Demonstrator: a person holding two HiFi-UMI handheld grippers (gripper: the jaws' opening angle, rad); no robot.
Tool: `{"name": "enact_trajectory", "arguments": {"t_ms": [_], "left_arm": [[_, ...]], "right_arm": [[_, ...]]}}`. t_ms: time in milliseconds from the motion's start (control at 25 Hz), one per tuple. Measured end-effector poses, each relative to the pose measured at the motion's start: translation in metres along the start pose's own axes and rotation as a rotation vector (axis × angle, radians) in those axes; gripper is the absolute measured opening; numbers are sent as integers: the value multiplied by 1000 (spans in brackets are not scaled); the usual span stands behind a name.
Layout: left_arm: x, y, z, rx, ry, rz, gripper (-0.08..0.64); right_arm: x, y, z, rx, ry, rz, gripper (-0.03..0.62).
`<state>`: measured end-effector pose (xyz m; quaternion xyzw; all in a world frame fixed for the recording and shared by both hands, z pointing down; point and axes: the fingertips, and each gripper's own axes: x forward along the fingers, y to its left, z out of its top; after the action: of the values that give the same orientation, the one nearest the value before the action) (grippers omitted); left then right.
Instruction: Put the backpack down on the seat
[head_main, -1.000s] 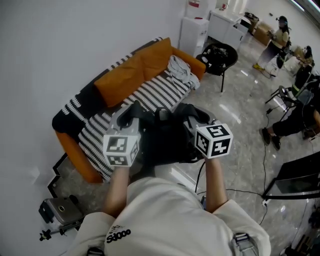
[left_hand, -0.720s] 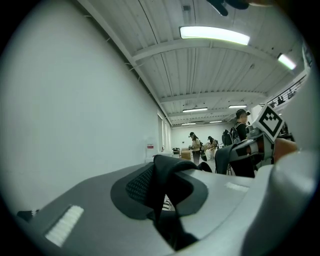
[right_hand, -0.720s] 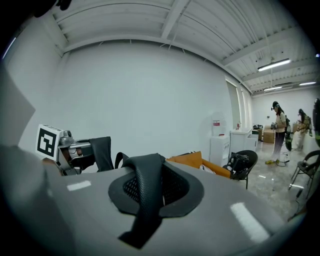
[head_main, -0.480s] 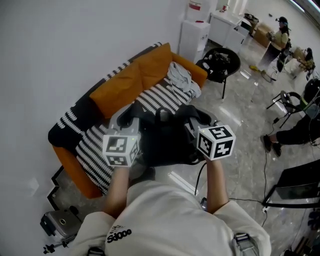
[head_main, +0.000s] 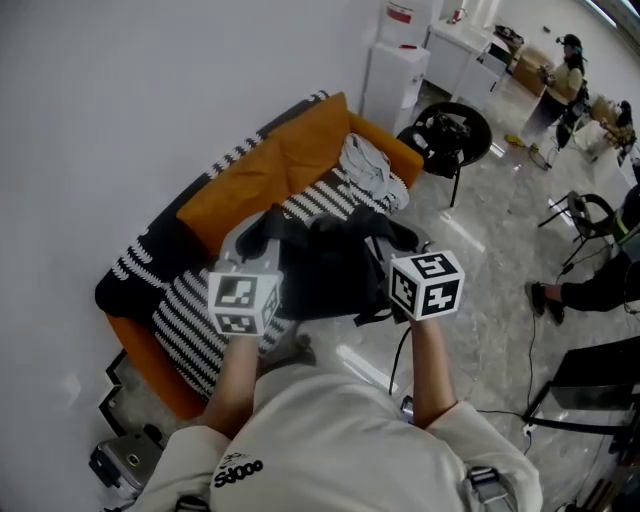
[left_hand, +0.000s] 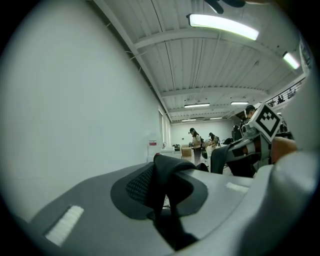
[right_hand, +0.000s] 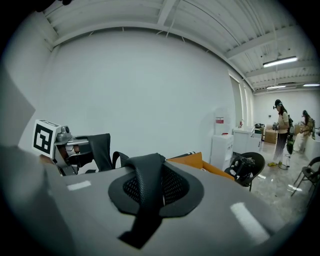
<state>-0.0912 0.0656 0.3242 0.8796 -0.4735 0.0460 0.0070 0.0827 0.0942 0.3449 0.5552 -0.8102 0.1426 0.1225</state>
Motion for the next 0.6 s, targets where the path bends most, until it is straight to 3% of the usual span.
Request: {"name": "enact_trajectory", "arguments": {"t_ms": [600], "left_arm": [[103, 68, -28, -53, 68, -55, 43]], "right_arm": [[120, -40, 17, 48, 82, -33, 32]]}}
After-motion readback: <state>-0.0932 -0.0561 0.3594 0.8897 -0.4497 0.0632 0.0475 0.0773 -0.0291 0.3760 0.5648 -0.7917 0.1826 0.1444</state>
